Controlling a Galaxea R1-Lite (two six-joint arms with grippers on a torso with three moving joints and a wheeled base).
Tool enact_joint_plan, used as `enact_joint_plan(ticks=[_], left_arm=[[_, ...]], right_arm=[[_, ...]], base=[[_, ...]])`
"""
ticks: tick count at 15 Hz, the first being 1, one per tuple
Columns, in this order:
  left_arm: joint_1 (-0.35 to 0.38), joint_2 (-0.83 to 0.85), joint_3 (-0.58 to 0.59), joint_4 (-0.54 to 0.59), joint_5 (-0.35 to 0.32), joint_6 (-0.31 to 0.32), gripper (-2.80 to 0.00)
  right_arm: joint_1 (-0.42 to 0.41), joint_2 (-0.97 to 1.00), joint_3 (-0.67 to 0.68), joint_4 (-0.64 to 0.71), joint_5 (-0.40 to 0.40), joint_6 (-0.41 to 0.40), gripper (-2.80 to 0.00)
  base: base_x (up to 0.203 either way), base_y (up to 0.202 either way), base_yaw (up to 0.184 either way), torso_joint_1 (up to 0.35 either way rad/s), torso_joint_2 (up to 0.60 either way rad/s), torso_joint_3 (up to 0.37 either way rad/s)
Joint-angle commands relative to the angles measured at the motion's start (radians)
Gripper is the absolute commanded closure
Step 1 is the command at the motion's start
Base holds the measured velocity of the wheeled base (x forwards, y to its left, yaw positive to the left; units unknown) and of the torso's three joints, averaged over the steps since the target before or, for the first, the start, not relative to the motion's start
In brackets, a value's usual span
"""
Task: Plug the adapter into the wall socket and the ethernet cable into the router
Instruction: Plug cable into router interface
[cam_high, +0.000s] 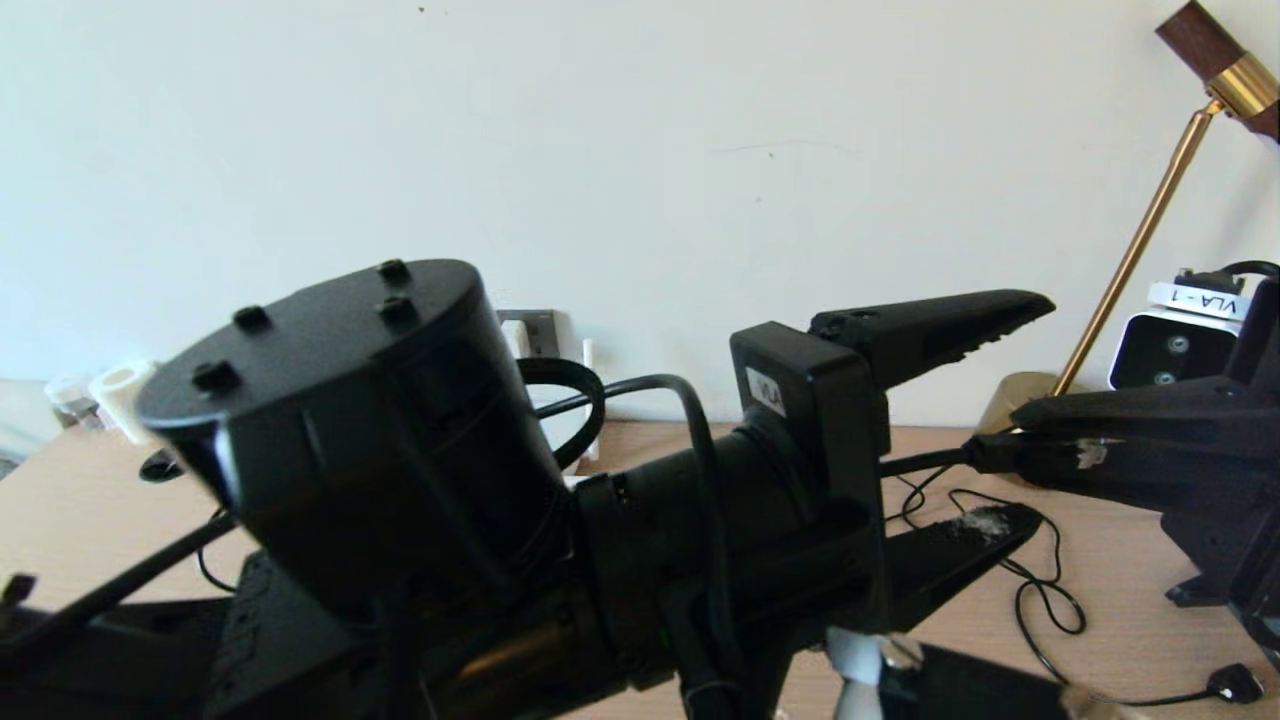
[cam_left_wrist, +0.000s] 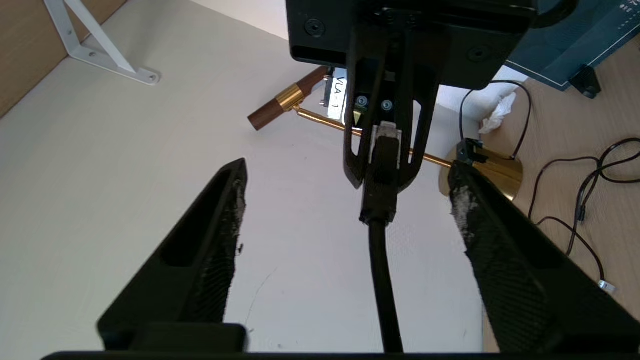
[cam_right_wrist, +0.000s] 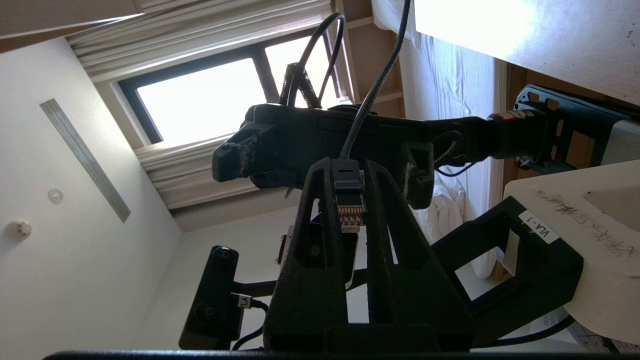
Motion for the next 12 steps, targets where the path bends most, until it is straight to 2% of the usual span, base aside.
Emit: enact_joint_plan(ticks=[1, 4, 5, 12], left_arm=[[-0.001, 0.018, -0.007, -0.010, -0.003, 0.008, -2.80], [0.001, 0.013, -0.001, -0.012, -0.012, 0.006, -2.80], [0.001, 0.013, 0.002, -0.012, -0.019, 0.006, 0.00], [0.002, 0.002, 0.039, -0.012, -0.018, 0.005, 0.00]], right_arm=[[0.001, -0.002, 0.003, -0.002, 0.005, 0.009, 0.00], [0.001, 0.000, 0.005, -0.003, 0.005, 0.009, 0.00], [0.001, 0.000, 0.005, -0.003, 0.005, 0.009, 0.00], [0.001, -0.002, 0.005, -0.003, 0.004, 0.009, 0.00]], base=[[0.000, 0.000, 0.000, 0.000, 0.00, 0.000], [0.000, 0.000, 0.000, 0.000, 0.00, 0.000], [0.000, 0.000, 0.000, 0.000, 0.00, 0.000], [0.000, 0.000, 0.000, 0.000, 0.00, 0.000]])
